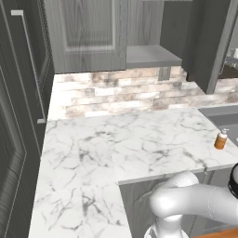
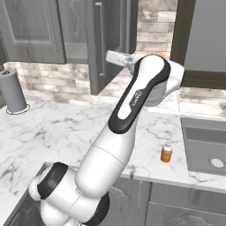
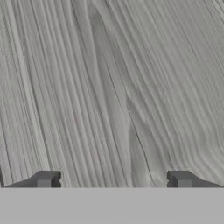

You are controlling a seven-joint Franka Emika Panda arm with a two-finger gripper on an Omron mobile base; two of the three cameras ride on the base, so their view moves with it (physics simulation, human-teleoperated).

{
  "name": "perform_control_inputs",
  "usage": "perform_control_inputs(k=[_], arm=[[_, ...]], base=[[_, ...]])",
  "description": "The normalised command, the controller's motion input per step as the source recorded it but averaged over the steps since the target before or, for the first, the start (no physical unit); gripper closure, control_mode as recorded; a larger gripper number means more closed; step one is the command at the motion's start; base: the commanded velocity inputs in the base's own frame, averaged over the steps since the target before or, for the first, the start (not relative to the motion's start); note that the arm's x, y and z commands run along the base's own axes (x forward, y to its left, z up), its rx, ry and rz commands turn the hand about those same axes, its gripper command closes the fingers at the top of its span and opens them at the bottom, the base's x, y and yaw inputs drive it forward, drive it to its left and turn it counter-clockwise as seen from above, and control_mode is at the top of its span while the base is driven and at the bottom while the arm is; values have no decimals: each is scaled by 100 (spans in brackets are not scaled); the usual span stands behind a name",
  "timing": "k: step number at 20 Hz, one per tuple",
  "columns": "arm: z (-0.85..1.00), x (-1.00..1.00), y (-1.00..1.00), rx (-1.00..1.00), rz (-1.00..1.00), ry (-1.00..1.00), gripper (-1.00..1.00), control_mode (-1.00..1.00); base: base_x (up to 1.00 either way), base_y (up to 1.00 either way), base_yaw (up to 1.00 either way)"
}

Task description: Open the cabinet. Pick the soap dispenser and place it next to the sink. Then close the cabinet.

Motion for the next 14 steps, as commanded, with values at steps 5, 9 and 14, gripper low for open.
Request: perform_control_inputs(k=[5, 9, 14], arm=[[28, -13, 62, 0, 3, 0, -100, -100], [29, -10, 56, 0, 0, 0, -100, -100], [24, 0, 47, 0, 0, 0, -100, -100]], base=[[0, 0, 0], [0, 0, 0], [0, 0, 0]])
